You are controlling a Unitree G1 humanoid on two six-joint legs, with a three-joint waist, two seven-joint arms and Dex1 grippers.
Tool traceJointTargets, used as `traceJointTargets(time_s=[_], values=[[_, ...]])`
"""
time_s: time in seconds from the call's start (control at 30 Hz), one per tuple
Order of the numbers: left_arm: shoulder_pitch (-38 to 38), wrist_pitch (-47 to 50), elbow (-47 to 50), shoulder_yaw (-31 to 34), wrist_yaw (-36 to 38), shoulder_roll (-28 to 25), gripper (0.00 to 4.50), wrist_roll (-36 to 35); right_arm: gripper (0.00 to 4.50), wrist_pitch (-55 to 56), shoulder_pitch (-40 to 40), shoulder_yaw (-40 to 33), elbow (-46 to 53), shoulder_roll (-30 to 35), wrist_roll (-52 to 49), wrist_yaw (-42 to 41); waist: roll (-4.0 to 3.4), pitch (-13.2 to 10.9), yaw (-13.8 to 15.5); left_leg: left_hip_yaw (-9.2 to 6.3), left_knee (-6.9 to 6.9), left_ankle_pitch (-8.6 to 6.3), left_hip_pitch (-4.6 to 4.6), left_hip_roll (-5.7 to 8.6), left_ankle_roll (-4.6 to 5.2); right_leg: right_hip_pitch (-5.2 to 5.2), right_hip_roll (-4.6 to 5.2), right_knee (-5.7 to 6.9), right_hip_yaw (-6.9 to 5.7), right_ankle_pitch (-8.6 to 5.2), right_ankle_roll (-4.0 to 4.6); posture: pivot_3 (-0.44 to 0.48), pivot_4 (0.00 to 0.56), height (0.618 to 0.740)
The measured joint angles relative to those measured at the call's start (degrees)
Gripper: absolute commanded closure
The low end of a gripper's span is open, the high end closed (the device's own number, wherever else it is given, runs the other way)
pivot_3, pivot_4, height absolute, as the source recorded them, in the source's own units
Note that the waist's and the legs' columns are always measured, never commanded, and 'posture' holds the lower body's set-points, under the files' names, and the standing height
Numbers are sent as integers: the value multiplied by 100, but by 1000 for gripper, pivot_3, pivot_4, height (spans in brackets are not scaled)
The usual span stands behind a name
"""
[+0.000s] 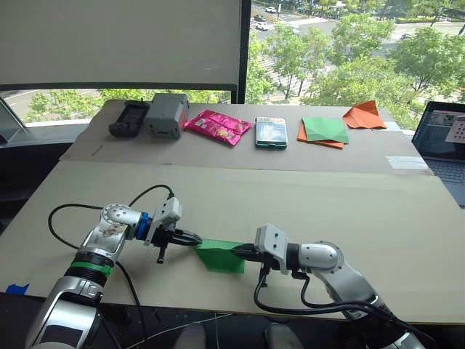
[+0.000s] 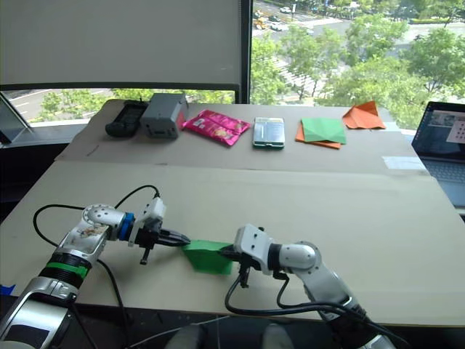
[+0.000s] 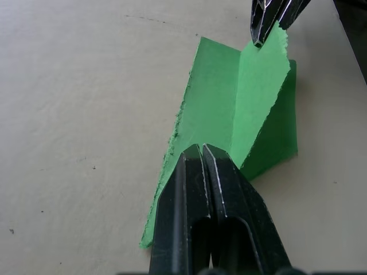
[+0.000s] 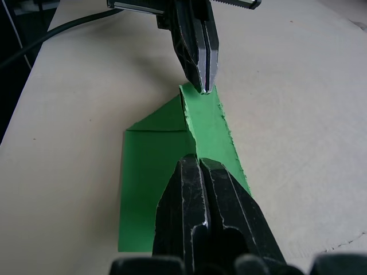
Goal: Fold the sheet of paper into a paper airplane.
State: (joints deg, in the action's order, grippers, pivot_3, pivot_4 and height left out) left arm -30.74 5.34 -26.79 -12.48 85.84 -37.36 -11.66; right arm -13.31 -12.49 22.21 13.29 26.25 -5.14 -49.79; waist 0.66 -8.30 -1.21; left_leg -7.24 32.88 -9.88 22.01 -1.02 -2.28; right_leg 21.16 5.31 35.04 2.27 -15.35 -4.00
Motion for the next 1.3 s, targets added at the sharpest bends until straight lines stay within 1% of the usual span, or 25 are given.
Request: traceJointTargets(time_s=[0.2, 0.3, 0.5, 0.83, 0.93, 1.03, 1.17, 1.3], values=[[26, -419, -40, -25, -90, -18, 4421, 322, 4500, -253, -115, 84, 41, -44, 52, 12, 0, 0, 10, 0, 0, 0, -1, 0, 0, -1, -1, 2, 2, 5, -8, 0, 150, 736], [21, -696, -103, -33, -177, 13, 4421, 476, 4500, -482, -412, 183, -63, -115, 175, 23, -2, 1, -6, 0, 0, 0, -6, 0, 0, -3, -2, 5, 4, 5, -8, 0, 150, 736], [22, -1297, -101, -127, -202, -1, 4421, 674, 4500, -898, -728, 206, -356, -259, 336, 134, -6, 13, 2, 2, 0, 0, -18, 0, 0, -4, -2, 6, 6, 5, -8, 0, 150, 736], [26, -1369, -94, -130, -256, 0, 4421, 707, 4500, -1103, -885, 347, -677, -370, 508, 248, -7, 16, -1, 2, 0, 1, -19, 1, 1, -6, -2, 7, 8, 5, -8, 0, 150, 736], [2, -1233, -87, -130, -250, -40, 4421, 704, 4500, -1103, -885, 351, -719, -426, 522, 273, -6, 17, -15, 2, 0, 1, -23, 0, 1, -7, -4, 12, 8, 5, -8, 0, 150, 736], [-45, -777, 3, -85, -187, -141, 4421, 631, 4500, -1101, -885, 369, -719, -455, 581, 296, -5, 17, -53, 1, 0, 1, -18, 0, 1, -8, -5, 20, 9, 5, -8, 0, 150, 736], [-78, -161, 297, 44, -87, -222, 4421, 355, 4500, -1100, -884, 372, -713, -457, 607, 287, -5, 17, -98, 1, 0, 2, -13, 0, 3, -12, -5, 20, 9, 5, -8, 0, 150, 736], [-94, 527, 804, 246, -6, -188, 4421, -114, 4500, -1098, -884, 376, -714, -467, 616, 294, -4, 17, -106, 1, 0, 2, -13, 0, 3, -14, -5, 21, 9, 5, -8, 0, 150, 736]])
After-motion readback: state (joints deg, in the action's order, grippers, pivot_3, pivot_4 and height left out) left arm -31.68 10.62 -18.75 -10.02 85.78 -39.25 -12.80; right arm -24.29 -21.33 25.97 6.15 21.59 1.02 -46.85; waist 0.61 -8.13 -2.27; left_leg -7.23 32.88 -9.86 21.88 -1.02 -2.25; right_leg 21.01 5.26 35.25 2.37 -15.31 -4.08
